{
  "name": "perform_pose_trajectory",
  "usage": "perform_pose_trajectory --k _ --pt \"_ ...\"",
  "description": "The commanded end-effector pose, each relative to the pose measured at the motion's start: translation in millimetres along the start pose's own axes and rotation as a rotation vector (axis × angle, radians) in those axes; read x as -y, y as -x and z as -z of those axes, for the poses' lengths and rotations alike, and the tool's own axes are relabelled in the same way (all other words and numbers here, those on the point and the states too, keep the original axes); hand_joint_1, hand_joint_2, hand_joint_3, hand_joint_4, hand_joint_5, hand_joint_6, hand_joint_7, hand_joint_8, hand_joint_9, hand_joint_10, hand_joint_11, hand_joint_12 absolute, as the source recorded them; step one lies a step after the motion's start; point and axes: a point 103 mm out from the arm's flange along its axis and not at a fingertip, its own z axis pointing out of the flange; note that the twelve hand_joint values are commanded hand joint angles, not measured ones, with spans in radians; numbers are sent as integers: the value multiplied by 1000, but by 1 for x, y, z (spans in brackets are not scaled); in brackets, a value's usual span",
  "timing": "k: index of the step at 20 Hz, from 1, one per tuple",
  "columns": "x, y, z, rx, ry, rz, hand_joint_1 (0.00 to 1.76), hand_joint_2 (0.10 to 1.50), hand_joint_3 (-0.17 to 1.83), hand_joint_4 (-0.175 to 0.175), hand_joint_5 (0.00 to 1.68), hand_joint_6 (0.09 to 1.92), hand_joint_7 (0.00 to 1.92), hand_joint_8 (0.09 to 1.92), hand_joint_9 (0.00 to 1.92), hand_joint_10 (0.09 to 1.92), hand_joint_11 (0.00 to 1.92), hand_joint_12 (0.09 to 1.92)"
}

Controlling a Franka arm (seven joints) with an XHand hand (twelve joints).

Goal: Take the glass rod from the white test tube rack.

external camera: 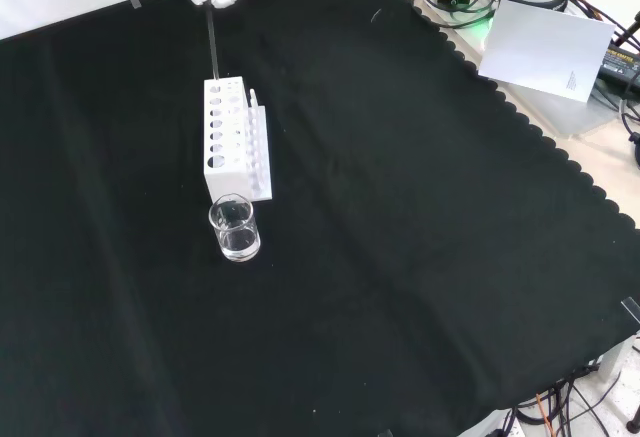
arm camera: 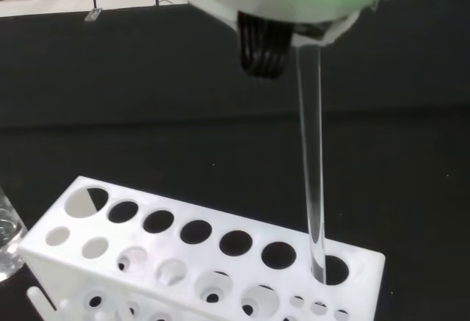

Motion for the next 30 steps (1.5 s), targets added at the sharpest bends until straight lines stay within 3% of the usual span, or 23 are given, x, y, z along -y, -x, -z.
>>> perform_pose_trajectory --k 1,5,13,30 --pt "7 -20 29 -66 -73 19 1328 569 865 -175 1203 632 1297 996 1686 750 1483 1129" --pt "11 -29 48 -51 -77 27 1328 569 862 -175 1215 604 1295 1002 1695 748 1485 1138" --pt "15 -45 101 -16 -21 55 1330 557 874 -175 1228 589 1306 989 1706 743 1487 1145" --pt "16 -63 110 -26 11 109 1332 539 896 -175 1242 578 1322 970 1715 740 1490 1147"
